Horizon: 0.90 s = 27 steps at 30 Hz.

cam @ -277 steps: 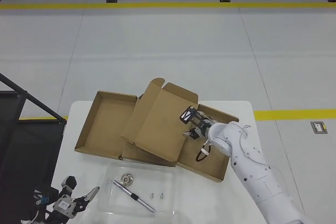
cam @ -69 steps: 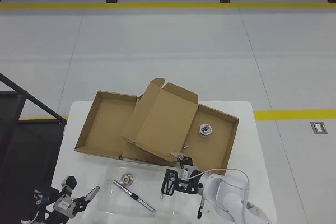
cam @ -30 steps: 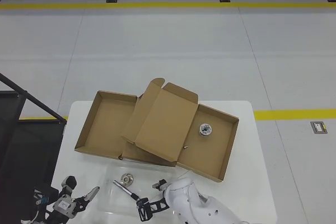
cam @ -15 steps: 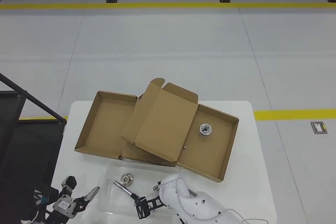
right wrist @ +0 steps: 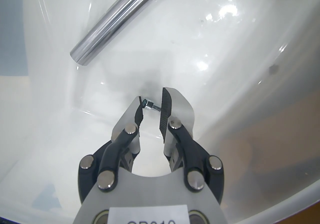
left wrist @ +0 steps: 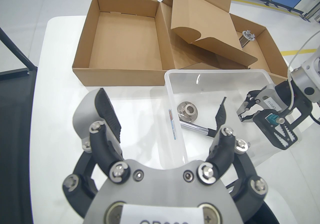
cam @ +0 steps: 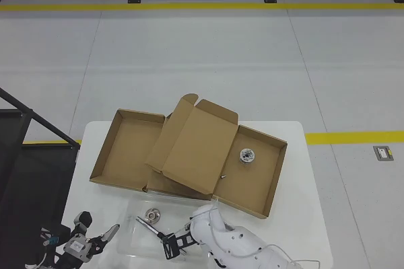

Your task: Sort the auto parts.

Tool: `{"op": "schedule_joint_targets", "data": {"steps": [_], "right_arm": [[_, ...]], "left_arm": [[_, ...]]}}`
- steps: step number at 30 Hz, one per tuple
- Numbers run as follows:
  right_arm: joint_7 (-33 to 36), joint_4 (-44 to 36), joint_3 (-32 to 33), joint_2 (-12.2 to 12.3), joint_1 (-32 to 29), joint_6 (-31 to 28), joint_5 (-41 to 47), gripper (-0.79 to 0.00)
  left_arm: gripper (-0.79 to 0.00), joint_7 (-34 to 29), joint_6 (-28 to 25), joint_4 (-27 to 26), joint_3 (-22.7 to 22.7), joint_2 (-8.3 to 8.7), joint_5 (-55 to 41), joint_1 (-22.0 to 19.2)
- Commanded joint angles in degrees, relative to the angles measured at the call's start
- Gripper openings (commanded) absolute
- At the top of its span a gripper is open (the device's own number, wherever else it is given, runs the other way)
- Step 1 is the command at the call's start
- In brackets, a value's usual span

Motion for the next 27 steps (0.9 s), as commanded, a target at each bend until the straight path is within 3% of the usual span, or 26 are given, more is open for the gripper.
{"op": "schedule_joint_targets", "data": {"steps": [1,6,11,15,19,24,27], "right_arm": [[0.02,-0.09,0.24,-0.07,0.12,0.13,0.21,-0.785],[-2.79,-4.41,2.45,0.68,-1.01,2.59,-0.77,-0.785],[-12.47,-16.64,9.06,3.99,-6.39,5.45,-5.34,-0.785],[-28.52,-28.58,18.39,7.77,-15.5,10.86,-11.21,-0.785],[-47.04,-33.88,27.87,10.82,-23.49,13.5,-14.7,-0.785],[-73.83,-32.64,36.38,13.32,-28.97,15.2,-15.25,-0.785],[-83.06,-29.6,39.44,14.3,-29.56,13.98,-15.41,-0.785]], "left_arm": [[0.0,0.0,0.0,0.0,0.0,0.0,0.0,0.0],[0.0,0.0,0.0,0.0,0.0,0.0,0.0,0.0],[0.0,0.0,0.0,0.0,0.0,0.0,0.0,0.0],[0.0,0.0,0.0,0.0,0.0,0.0,0.0,0.0],[0.0,0.0,0.0,0.0,0.0,0.0,0.0,0.0],[0.0,0.0,0.0,0.0,0.0,0.0,0.0,0.0],[0.0,0.0,0.0,0.0,0.0,0.0,0.0,0.0]]}}
